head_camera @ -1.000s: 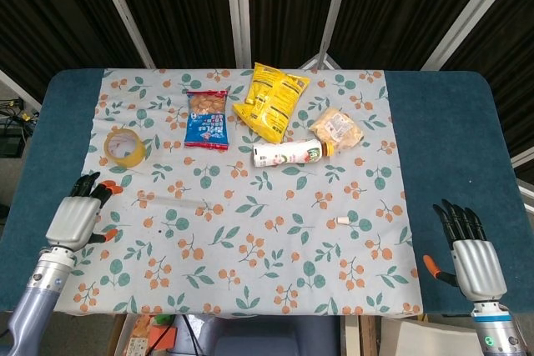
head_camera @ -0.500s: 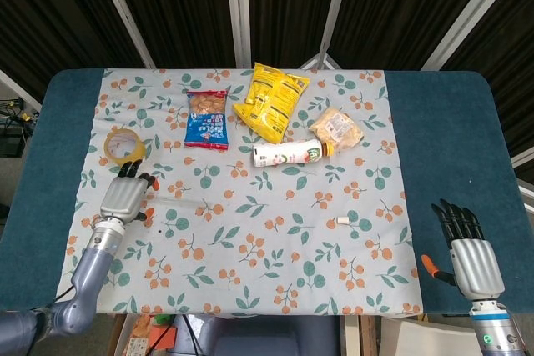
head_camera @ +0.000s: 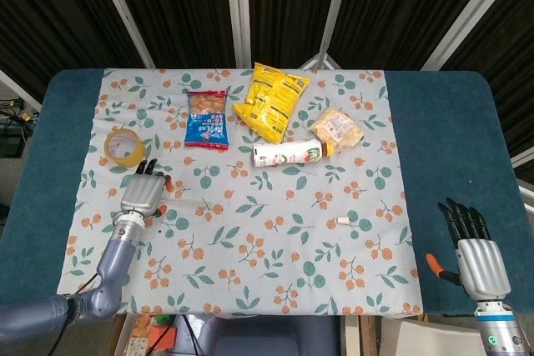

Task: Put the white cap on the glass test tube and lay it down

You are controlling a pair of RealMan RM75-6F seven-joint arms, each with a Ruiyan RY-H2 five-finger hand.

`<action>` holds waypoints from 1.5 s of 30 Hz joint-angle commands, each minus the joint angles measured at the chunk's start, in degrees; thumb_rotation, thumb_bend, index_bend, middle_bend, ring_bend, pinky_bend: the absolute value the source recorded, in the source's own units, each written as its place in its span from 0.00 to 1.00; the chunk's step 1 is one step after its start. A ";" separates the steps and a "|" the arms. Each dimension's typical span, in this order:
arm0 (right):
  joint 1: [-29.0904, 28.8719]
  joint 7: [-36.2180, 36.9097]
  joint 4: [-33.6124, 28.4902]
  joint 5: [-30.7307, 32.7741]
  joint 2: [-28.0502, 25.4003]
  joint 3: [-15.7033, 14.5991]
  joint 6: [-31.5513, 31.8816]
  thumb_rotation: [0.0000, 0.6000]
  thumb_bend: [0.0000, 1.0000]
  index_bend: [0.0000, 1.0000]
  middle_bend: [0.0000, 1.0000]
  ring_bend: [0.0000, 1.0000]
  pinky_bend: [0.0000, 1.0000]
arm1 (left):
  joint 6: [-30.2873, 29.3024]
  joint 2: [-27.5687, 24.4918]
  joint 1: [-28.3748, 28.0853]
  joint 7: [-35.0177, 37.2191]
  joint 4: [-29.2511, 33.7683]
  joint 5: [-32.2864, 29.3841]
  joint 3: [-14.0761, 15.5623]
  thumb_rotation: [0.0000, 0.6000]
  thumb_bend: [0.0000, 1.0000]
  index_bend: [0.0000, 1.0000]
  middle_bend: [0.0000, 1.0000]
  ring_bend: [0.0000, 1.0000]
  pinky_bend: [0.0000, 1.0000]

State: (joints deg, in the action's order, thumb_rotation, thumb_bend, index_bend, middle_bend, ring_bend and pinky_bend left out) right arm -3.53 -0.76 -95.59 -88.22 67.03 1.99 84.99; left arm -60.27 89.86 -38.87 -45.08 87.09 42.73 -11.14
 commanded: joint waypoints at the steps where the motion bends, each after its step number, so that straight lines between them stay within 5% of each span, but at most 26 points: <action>1: 0.04 0.08 0.07 -0.05 -0.04 -0.01 0.08 1.00 0.32 0.00 0.00 0.00 0.00 | -0.12 0.38 -0.39 0.00 -0.52 -0.41 0.17 1.00 0.37 0.44 0.34 0.00 0.00; 37: 0.19 -0.48 0.12 -0.16 0.61 0.18 0.69 1.00 0.32 0.00 0.00 0.00 0.00 | 0.85 2.99 -3.94 0.54 -4.69 -3.74 2.66 1.00 0.40 0.53 0.34 0.00 0.00; 45: 0.22 -0.41 0.15 -0.23 0.71 0.23 0.86 1.00 0.32 0.00 0.00 0.00 0.00 | 0.12 3.62 -4.03 1.83 -5.03 -2.45 2.82 1.00 0.46 0.61 0.45 0.04 0.00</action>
State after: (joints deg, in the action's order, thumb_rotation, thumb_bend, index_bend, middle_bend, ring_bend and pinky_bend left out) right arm -3.31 -1.17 -95.43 -88.45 67.74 2.22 85.85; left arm -59.94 93.38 -42.95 -43.56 82.13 39.94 -8.32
